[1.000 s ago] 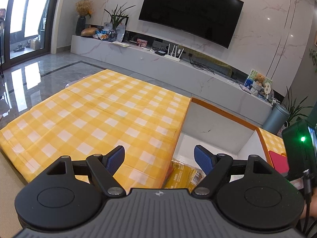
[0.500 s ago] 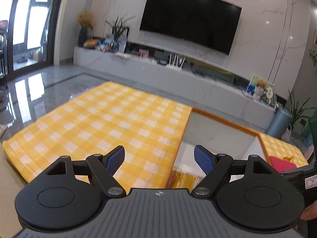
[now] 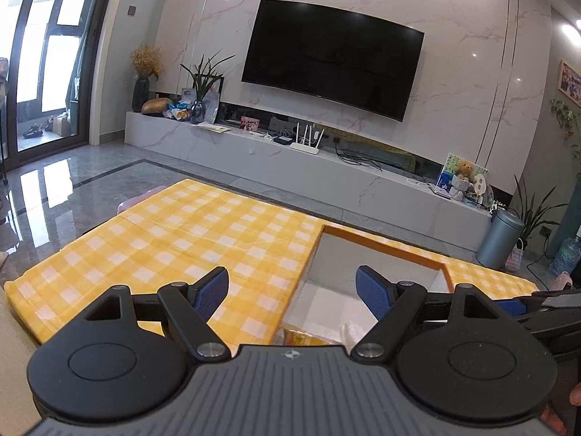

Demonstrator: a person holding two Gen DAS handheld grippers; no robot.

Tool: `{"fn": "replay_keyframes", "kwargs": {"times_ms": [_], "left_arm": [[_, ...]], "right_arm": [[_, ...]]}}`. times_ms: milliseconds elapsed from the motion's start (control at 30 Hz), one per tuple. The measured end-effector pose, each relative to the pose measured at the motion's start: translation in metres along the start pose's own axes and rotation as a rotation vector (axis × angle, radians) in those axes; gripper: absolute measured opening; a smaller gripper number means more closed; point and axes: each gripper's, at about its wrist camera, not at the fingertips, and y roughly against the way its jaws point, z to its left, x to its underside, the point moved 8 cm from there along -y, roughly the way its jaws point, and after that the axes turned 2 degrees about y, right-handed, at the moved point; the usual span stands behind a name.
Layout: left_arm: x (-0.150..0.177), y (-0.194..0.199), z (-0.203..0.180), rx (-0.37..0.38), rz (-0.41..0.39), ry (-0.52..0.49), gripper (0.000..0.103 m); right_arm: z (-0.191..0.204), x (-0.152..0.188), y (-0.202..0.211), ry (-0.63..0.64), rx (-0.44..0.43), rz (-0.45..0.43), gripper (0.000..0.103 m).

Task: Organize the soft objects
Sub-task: 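Open the right tool to drop the white cloth into the box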

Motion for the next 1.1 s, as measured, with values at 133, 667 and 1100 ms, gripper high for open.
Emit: {"fn": "replay_keyframes", "kwargs": {"times_ms": [133, 667, 1100], "left_arm": [[-0.004, 0.011, -0.017, 0.035, -0.027, -0.006, 0.094], [0.012, 0.029, -0.154, 0.188, -0.031, -0.235, 0.095], [0.077, 0.007, -0.253, 0.417, 0.167, -0.387, 0.095]], "right_arm": [[-0.01, -0.004, 0.025, 0.038, -0.008, -0.053, 0.1], [-0.176, 0.05, 0.16, -0.015, 0.376, -0.189, 0.1], [-0.321, 0.174, 0.125, -0.596, 0.33, -0.009, 0.1]]}}
